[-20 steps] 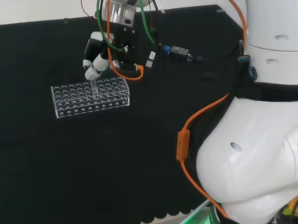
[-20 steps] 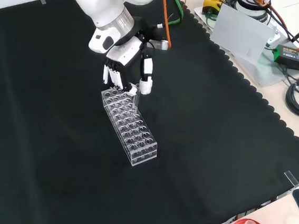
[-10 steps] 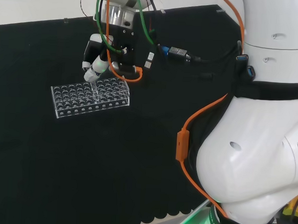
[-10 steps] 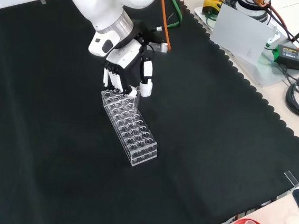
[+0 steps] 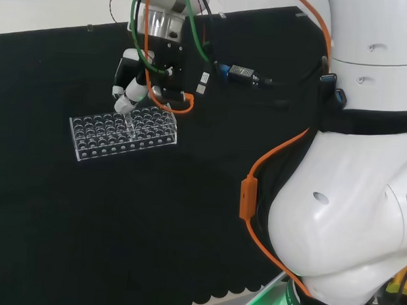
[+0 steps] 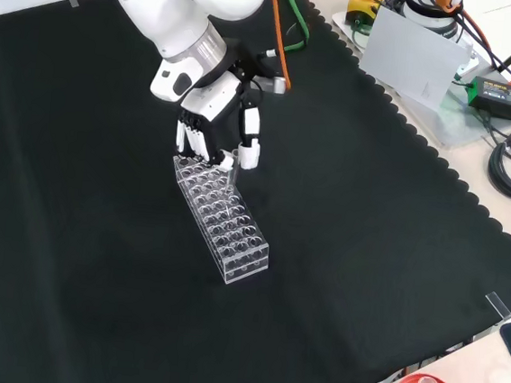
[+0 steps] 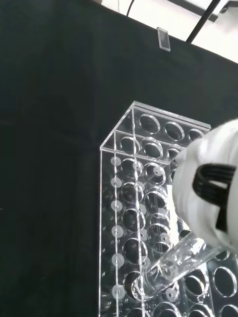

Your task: Put the test tube back in the rack.

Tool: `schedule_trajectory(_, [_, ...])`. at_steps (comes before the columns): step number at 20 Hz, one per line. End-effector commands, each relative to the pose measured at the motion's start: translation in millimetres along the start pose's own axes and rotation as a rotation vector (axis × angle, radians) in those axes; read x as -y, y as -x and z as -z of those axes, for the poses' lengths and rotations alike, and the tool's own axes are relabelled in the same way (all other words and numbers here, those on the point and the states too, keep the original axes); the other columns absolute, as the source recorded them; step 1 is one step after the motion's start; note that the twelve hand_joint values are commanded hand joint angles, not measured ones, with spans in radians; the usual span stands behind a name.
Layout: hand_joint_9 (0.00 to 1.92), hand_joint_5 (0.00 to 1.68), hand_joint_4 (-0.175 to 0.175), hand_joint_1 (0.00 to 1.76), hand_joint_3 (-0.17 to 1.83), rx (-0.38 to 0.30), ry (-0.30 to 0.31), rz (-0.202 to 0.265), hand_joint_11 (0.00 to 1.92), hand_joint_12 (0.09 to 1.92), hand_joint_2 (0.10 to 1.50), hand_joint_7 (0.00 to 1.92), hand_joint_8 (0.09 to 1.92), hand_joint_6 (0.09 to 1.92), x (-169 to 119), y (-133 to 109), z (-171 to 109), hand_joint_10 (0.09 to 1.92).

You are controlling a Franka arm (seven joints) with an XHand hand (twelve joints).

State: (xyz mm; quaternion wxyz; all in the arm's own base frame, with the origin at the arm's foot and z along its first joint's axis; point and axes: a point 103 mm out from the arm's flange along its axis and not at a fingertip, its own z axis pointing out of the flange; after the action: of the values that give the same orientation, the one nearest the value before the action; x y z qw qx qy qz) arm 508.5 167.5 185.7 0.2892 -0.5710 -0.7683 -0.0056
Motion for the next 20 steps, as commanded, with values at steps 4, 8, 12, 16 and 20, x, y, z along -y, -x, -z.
schedule_trajectory(4, [1.12,1.18,-0.175,1.3,0.54,0.011,0.016,-0.018,0.71,1.27,0.74,1.24,0.73,0.76,-6,20,-8,0.61])
schedule_trajectory(8, [1.12,1.18,-0.175,1.3,0.54,0.005,0.026,-0.014,0.71,1.27,0.74,1.24,0.73,0.76,-4,21,-4,0.61])
schedule_trajectory(12, [1.12,1.18,-0.175,1.3,0.55,-0.003,0.019,-0.014,0.71,1.27,0.74,1.24,0.73,0.76,-6,22,-2,0.61])
schedule_trajectory(16, [1.12,1.18,-0.175,1.3,0.55,0.004,0.021,-0.004,0.71,1.27,0.74,1.24,0.73,0.76,-9,20,-1,0.61])
schedule_trajectory(20, [1.12,1.18,-0.175,1.3,0.55,0.006,0.017,0.006,0.71,1.27,0.74,1.24,0.73,0.76,-11,15,-5,0.61])
